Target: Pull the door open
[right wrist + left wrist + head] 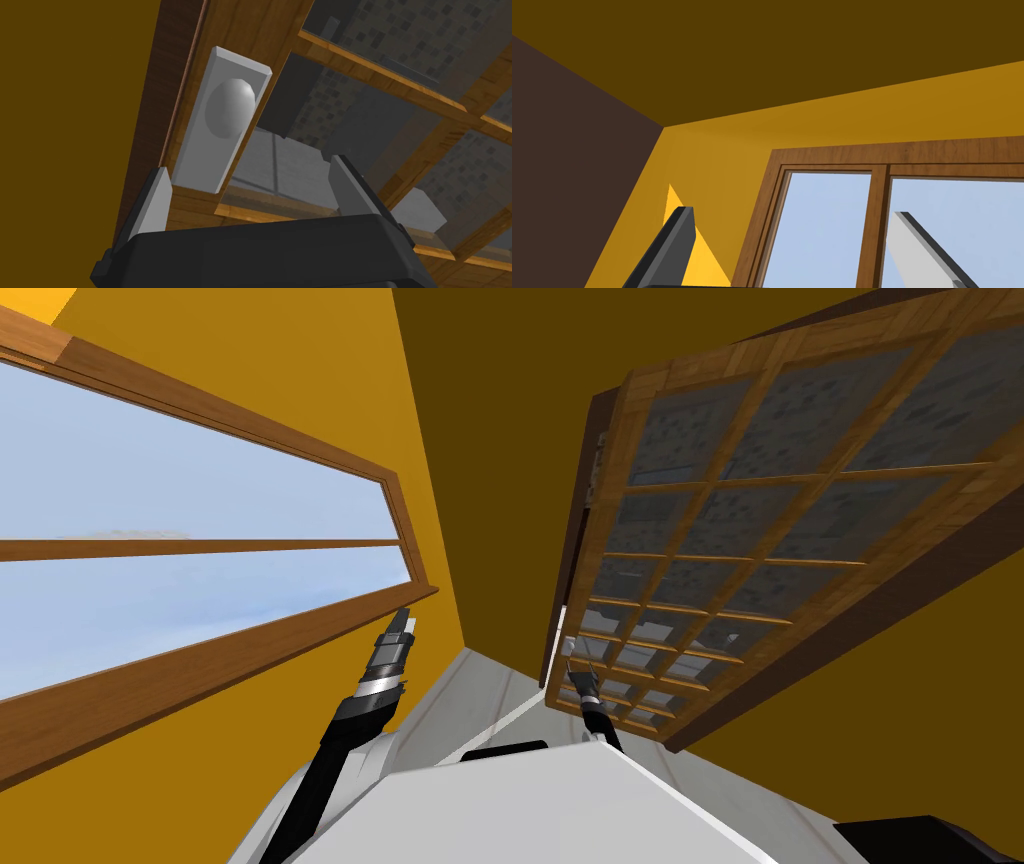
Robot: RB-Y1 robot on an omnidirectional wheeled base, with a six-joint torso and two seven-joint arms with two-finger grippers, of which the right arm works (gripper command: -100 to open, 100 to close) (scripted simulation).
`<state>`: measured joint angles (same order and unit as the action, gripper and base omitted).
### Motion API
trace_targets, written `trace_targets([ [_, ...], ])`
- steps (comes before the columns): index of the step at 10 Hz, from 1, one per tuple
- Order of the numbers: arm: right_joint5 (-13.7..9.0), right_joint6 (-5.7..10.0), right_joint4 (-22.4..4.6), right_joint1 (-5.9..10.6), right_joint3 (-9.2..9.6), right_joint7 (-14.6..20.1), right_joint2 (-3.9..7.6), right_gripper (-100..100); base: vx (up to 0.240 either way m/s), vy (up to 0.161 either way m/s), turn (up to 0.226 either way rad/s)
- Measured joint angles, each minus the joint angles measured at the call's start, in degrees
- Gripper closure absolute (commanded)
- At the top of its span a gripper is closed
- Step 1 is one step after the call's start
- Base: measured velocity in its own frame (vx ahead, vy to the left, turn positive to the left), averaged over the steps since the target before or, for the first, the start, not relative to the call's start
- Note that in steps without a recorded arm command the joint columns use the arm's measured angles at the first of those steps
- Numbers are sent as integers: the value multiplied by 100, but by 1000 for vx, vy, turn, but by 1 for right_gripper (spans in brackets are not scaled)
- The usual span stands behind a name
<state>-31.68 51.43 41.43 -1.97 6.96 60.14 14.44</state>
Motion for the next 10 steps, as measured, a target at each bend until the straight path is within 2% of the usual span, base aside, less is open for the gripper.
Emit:
trace_targets([
  [4, -247, -108, 153, 20, 92, 595, -89, -100, -56, -7, 21],
  [10, -528, -164, 175, 114, 219, 1478, -197, -100, -63, -8, 20],
])
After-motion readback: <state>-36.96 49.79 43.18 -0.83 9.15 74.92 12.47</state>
